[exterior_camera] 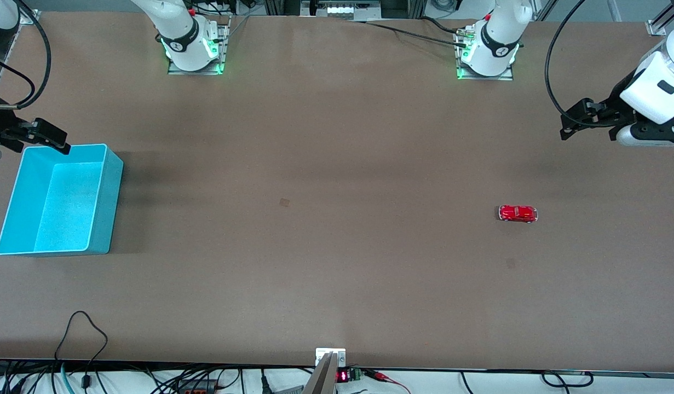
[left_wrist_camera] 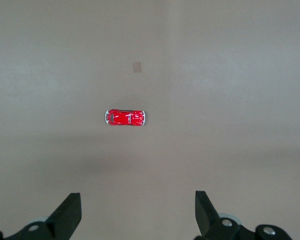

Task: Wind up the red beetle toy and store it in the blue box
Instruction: 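Move the left gripper down over the red toy car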

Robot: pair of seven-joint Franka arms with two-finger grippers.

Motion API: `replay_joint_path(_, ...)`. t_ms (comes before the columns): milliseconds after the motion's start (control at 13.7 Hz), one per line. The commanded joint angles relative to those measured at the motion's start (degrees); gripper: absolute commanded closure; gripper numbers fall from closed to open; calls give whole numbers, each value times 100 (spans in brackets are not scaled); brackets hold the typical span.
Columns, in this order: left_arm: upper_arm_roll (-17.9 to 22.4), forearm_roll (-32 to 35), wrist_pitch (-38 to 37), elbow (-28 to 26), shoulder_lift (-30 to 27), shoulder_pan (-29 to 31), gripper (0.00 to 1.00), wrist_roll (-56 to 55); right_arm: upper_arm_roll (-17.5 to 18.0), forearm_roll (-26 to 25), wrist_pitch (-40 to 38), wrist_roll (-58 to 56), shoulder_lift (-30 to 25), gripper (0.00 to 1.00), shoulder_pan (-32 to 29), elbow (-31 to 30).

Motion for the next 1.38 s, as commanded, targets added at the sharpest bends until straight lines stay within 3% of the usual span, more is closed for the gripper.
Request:
replay_joint_path(0,-20,-38,-112,203,100,9,0,-44,17,-29,-29,65,-32,0,2,27)
replay_joint_path(291,-20,-29,-261,220,100,9,0,-44,17,-29,-12,65,-23,0,2,27)
replay_joint_path(947,-29,-73,-2106,212,56,17,0,113,17,-29,-3,65,-23,0,2,27)
replay_joint_path(1166,-3,-20,-2055,132,318,114,0,1453,17,-29,6,65,-23,0,2,27)
replay_joint_path(1312,15,6,-1400,-7,591,307,0,2604,17,-29,15,65,-23,0,2,27)
